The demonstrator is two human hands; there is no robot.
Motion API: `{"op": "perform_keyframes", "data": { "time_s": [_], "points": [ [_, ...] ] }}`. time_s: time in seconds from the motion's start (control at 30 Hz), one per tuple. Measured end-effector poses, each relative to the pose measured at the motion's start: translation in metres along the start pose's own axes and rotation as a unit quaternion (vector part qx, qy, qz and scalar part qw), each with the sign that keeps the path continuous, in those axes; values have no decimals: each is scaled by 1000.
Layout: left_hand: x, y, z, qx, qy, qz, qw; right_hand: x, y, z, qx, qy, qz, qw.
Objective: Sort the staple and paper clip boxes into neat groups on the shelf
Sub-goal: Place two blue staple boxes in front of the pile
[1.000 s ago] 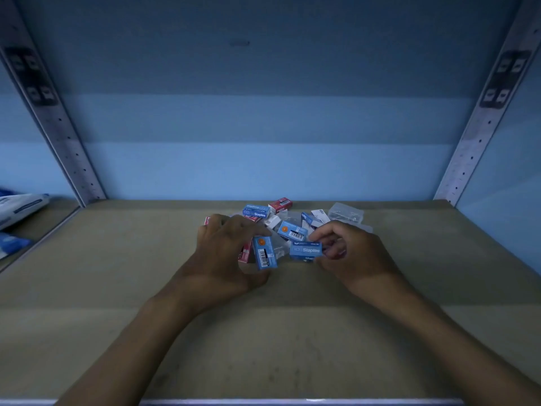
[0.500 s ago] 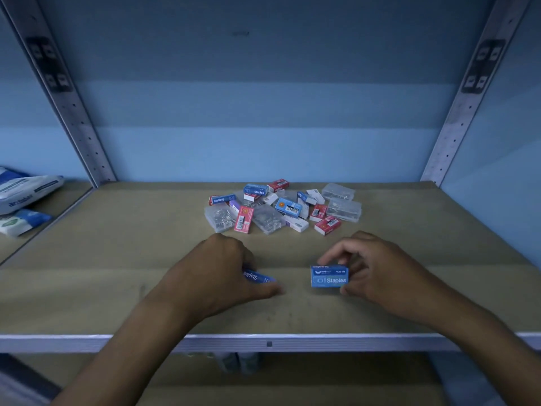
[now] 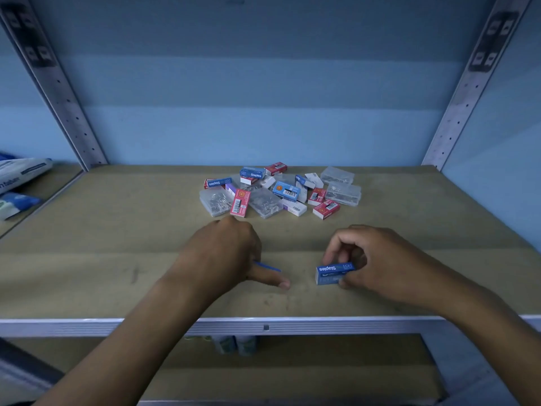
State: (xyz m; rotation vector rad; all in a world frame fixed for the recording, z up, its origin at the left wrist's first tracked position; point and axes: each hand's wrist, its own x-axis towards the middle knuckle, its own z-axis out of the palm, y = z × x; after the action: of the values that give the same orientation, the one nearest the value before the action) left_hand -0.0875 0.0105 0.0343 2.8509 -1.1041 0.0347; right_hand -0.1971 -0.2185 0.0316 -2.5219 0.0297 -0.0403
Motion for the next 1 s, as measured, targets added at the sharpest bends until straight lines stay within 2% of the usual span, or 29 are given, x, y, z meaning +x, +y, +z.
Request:
{"op": "perform_keyframes", "data": {
  "time_s": [0.27,0.4,0.5,0.6,0.73,0.83,1.0],
  "points": [
    [0,6,3,41,50,-27,998,0,5,-4,4,-28,-6,1000],
    [0,-3,0,-50,93,-44,993,-3,9,-8,27,-8,-11,1000],
    [-4,-18,-7,-160,114,-12,980,-5,11,-12,32,5,-14,999],
    [-12,-26,-9,-250,104,49,961,-7,13,-14,40,15,-19,999],
    [-17,-32,-5,-229,80,121,963,-7,11,-13,34,14,-24,999],
    [-15,-32,1,-201,60,135,968,-5,10,-10,20,14,-23,999],
    [-13,-24,6,-223,53,147,962,-4,8,-5,-11,9,-28,1000]
  ]
}}
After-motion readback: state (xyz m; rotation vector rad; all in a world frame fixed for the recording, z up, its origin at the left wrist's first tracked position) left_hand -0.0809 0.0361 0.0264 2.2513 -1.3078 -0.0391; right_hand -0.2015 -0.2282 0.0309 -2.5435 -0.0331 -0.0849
